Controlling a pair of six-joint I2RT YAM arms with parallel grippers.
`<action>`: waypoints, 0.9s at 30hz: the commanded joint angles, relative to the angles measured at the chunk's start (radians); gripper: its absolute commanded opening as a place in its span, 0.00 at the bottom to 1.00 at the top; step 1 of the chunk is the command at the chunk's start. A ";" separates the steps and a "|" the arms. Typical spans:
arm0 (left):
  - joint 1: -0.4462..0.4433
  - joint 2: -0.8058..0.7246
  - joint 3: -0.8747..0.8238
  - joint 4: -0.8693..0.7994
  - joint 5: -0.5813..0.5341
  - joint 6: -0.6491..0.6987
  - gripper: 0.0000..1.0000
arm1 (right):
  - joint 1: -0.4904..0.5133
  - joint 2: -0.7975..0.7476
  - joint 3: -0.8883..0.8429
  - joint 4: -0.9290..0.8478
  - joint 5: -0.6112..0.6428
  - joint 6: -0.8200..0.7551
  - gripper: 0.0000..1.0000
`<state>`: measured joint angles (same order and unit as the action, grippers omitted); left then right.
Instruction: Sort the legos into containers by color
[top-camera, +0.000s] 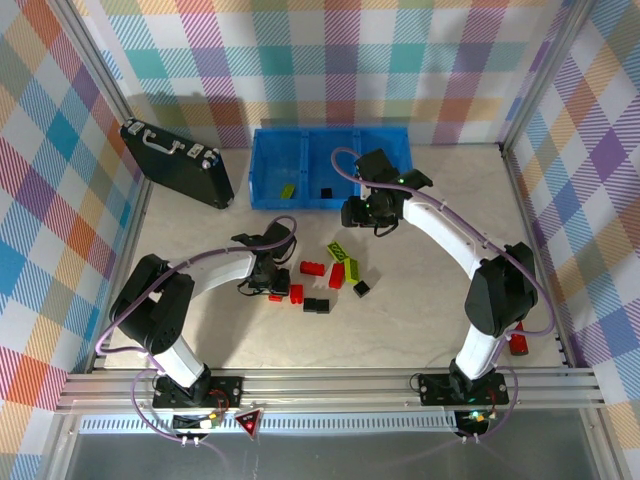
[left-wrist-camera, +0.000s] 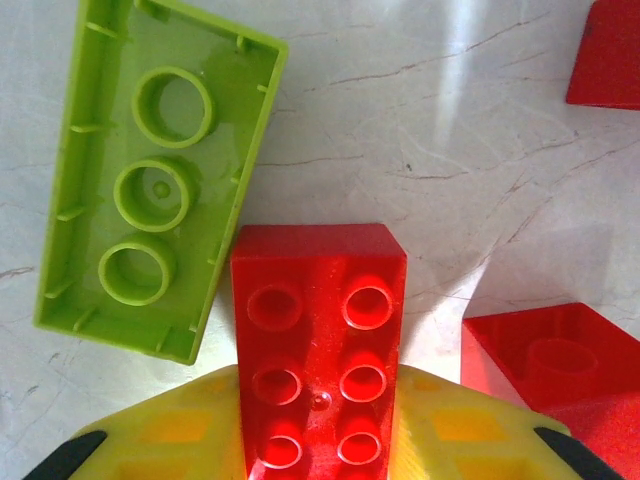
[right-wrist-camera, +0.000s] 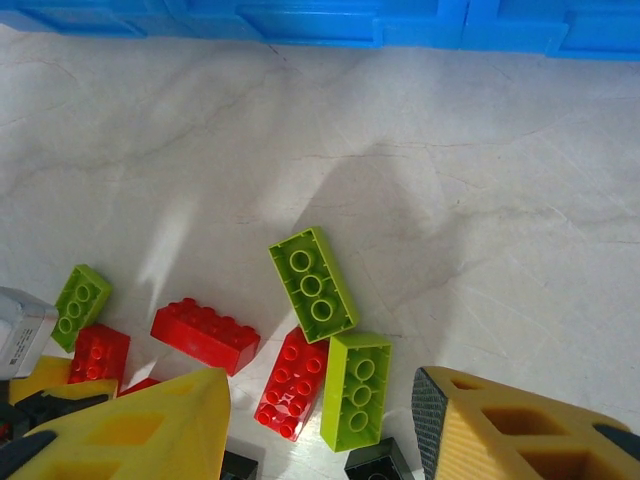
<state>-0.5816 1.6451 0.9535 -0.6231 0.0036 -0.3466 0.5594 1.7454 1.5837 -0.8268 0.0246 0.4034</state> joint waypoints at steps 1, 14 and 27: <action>-0.014 0.009 0.016 -0.010 0.003 0.002 0.30 | -0.003 -0.020 -0.006 0.005 -0.016 0.011 0.53; -0.015 -0.117 0.048 -0.082 -0.057 -0.023 0.27 | -0.003 -0.010 0.021 0.005 -0.021 -0.003 0.53; 0.005 -0.154 0.196 -0.165 -0.132 0.015 0.27 | -0.003 -0.042 0.011 -0.020 0.012 -0.020 0.53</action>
<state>-0.5816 1.5063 1.1076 -0.7418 -0.1043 -0.3485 0.5594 1.7439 1.5837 -0.8303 0.0200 0.4023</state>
